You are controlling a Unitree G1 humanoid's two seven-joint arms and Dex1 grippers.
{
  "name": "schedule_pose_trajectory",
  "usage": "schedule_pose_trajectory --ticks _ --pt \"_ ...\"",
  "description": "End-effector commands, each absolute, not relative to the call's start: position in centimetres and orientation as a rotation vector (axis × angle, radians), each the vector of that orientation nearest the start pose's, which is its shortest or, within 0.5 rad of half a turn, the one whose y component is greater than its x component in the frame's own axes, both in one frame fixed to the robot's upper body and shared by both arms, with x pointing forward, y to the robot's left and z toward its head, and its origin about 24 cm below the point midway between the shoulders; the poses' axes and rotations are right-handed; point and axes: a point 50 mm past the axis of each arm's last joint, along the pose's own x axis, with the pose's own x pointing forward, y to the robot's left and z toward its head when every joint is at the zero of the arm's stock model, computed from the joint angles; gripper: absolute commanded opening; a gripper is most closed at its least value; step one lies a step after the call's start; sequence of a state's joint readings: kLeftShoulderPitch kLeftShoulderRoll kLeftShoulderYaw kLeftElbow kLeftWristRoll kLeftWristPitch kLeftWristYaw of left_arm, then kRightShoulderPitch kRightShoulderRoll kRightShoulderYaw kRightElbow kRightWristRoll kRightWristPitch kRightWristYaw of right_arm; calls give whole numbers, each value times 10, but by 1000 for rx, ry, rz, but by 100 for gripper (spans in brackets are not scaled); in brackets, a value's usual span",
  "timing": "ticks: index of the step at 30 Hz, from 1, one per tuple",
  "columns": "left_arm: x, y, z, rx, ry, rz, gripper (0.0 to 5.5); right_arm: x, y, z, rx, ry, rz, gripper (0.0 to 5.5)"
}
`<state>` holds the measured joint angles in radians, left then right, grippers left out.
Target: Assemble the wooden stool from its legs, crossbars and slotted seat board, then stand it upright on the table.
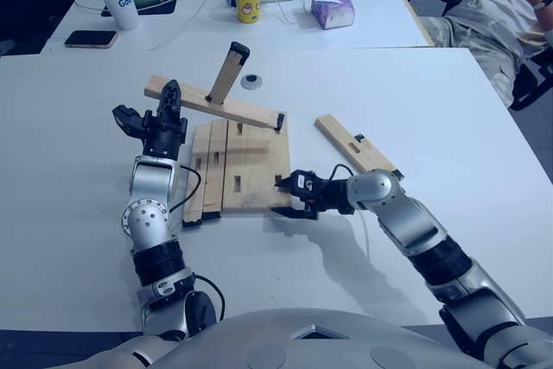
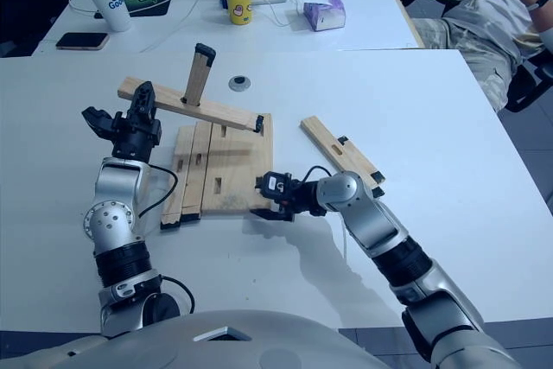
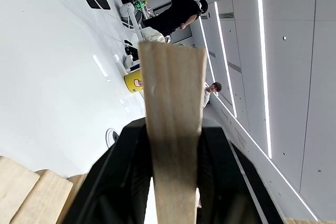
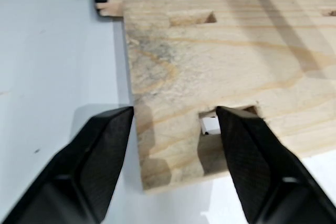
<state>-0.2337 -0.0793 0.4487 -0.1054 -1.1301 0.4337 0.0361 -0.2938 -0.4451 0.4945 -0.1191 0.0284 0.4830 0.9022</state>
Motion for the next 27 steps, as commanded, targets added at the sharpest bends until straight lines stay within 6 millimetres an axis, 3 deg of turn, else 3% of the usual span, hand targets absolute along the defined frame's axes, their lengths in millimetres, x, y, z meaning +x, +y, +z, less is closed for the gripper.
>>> schedule_pose_trajectory --ticks 1,9,17,23,27 --pt "285 188 104 -1195 -115 -84 104 260 -99 35 -482 522 1114 292" --pt "290 189 109 -1200 -163 -74 104 279 -83 30 -492 434 988 292" --pt "294 203 114 -1127 -198 -65 104 288 -81 32 -515 360 952 292" --pt "297 218 127 -995 -213 -118 104 290 -68 72 -445 70 977 292" --pt "295 224 133 -974 -224 -132 104 291 -69 83 -447 1 929 292"
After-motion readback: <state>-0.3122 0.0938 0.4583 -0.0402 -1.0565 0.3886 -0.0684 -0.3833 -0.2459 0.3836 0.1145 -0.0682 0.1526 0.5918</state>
